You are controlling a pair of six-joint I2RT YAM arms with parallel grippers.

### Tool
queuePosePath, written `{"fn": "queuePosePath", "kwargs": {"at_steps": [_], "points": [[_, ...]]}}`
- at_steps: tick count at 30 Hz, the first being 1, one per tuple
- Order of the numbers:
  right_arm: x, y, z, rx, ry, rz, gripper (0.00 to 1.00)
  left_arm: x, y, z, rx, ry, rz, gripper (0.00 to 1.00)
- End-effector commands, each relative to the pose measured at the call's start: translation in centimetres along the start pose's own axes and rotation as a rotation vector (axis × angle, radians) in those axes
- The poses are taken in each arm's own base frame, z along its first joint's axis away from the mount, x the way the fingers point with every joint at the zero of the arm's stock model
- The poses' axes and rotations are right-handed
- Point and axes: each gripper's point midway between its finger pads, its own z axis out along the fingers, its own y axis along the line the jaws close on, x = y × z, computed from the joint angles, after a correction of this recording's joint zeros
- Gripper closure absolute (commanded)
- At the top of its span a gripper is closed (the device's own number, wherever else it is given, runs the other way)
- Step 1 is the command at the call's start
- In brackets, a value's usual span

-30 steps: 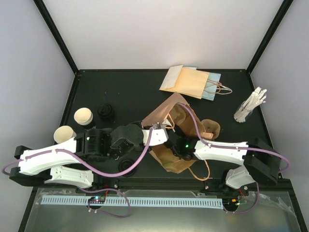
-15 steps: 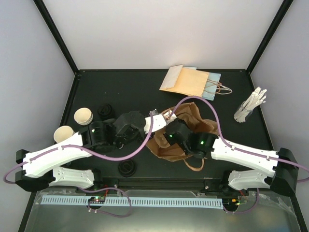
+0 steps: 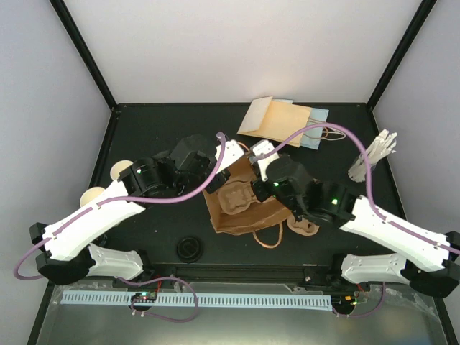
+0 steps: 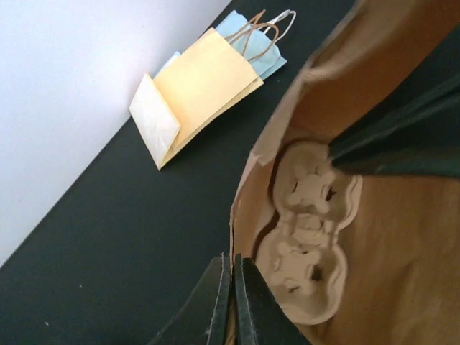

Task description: Pack the takeout coffee

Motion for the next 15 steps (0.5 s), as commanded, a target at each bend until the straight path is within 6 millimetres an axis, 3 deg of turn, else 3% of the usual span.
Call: {"fn": "queuePosePath", "kwargs": {"at_steps": [1, 7, 10, 15], "points": [[-4.3, -1.8, -4.2, -0.004, -0.109, 0.041, 0.99, -0.6, 0.7, -0.4, 0.059, 0.020, -0.117, 0.98], [-7.0, -5.7, -7.7, 0.120, -0.190, 0.095, 0.99, -0.4, 2.4, 0.9, 0.065, 0.075, -0.249, 0.98], [-6.9, -7.9, -9.0, 0.194, -0.215, 0.136, 0.99, -0.6, 3.8, 1.1, 0.068, 0.083, -0.323, 0.98], [-5.2, -9.9, -9.7, 0.262, -0.214, 0.173, 0.98, -0.9, 6.3, 1.5, 0.106, 0.075, -0.467, 0.98]]}}
